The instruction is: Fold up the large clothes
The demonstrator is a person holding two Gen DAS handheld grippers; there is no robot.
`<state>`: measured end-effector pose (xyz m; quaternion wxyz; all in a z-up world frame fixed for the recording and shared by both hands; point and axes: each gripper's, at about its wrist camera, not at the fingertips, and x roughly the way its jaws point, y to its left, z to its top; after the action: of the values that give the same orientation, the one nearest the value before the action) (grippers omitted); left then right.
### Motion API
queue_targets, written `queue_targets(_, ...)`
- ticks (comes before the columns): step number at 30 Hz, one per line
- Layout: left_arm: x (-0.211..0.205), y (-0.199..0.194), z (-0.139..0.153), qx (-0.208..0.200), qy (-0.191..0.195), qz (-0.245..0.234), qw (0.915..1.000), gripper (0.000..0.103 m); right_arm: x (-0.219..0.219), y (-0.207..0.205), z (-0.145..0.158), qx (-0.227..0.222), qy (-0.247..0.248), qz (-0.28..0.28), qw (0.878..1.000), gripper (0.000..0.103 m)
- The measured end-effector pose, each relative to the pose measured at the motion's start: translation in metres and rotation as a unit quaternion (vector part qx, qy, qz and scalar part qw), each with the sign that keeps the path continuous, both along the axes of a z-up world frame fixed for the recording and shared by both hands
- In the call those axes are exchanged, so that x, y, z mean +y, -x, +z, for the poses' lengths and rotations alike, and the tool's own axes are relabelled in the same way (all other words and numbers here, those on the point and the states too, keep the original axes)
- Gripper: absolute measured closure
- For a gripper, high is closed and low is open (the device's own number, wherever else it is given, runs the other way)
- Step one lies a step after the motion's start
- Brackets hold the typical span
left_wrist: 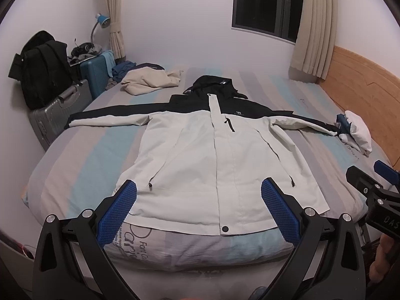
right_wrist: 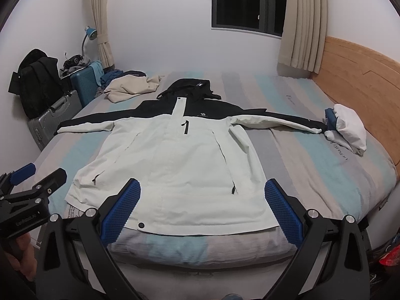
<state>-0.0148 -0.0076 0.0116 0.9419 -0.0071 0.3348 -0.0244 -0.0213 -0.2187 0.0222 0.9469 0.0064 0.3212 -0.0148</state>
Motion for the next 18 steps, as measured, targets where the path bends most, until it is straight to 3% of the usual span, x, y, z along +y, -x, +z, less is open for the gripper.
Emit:
queue_targets(4,0.002,-0.028,-0.004,-0.004,-0.002,0.005,1.0,0.006,0.001,-0.026,-0.001,-0.012,0.0,-0.001,1.0,0.007)
queue_targets(11,0.012,-0.127,-0.014,-0.011,-0.016,0.023,0.9996,0.006,0.008,-0.132,-0.007,-0.024,0.011,0.004,1.0,0.007)
queue_targets(14,0.014,-0.169,-0.004,-0.013,-0.013,0.015,0.9997,0.006,0.009,-0.182,0.0,-0.001,0.016,0.0,1.0,0.007)
queue_targets(18,0.018,-0.22,0.017,0.015,0.0,0.009,0.9999,0.006,0.006,-0.237,0.015,0.046,0.0,0.003,0.999,0.007)
